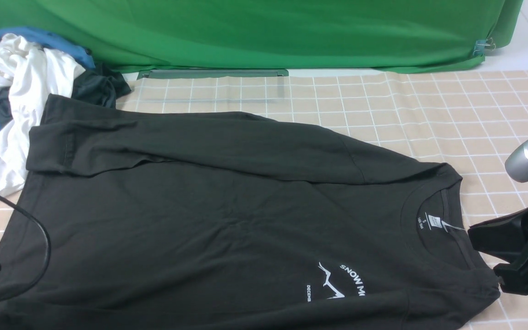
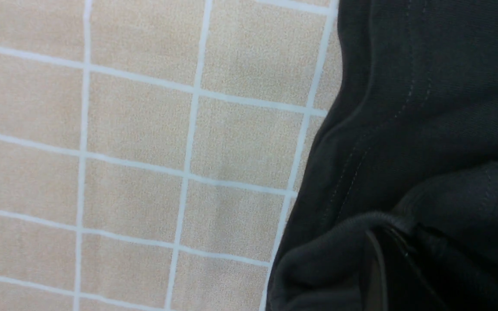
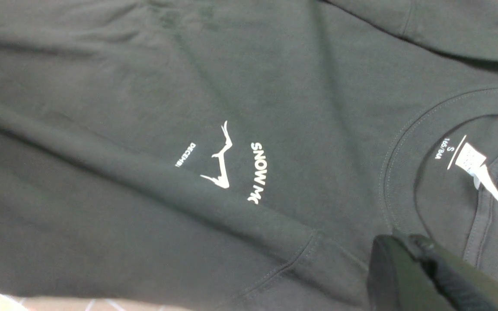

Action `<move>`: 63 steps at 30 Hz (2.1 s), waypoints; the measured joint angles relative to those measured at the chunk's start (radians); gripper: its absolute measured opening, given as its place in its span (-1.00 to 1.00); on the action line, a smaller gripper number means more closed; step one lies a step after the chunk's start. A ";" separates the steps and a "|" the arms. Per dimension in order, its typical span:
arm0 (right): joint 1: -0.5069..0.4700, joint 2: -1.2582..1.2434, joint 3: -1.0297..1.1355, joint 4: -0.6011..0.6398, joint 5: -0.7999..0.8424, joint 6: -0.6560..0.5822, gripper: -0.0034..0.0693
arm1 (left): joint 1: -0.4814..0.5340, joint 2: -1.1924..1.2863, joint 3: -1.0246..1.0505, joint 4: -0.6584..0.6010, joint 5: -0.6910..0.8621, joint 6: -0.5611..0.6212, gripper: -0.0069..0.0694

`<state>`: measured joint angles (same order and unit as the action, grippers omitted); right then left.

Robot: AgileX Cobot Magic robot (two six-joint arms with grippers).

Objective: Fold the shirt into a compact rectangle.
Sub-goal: 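Grasp the left edge of the dark T-shirt lying flat on the table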

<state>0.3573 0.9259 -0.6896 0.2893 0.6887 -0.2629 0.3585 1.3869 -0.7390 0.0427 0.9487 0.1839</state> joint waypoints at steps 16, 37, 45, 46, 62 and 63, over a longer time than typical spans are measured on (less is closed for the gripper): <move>0.000 0.000 0.000 0.001 0.004 0.000 -0.75 | 0.000 0.066 0.012 0.015 -0.119 0.031 0.05; 0.000 0.000 0.000 0.001 0.009 0.000 -0.71 | 0.000 0.140 0.013 -0.069 -0.067 0.145 -0.77; 0.000 0.000 0.000 0.001 0.005 0.000 -0.71 | -0.002 0.064 0.003 -0.110 -0.062 0.156 -0.77; 0.000 0.000 0.000 0.001 0.004 0.000 -0.71 | -0.007 0.050 -0.001 -0.110 -0.061 0.156 -0.77; 0.000 0.000 0.000 0.001 -0.043 0.000 -0.71 | -0.144 0.021 -0.022 -0.134 0.028 0.251 -0.74; 0.000 0.000 0.000 0.001 -0.043 0.000 -0.71 | -0.151 0.038 -0.022 -0.142 0.032 0.262 -0.66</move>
<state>0.3573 0.9259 -0.6896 0.2903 0.6457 -0.2629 0.2074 1.4246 -0.7611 -0.0989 0.9806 0.4458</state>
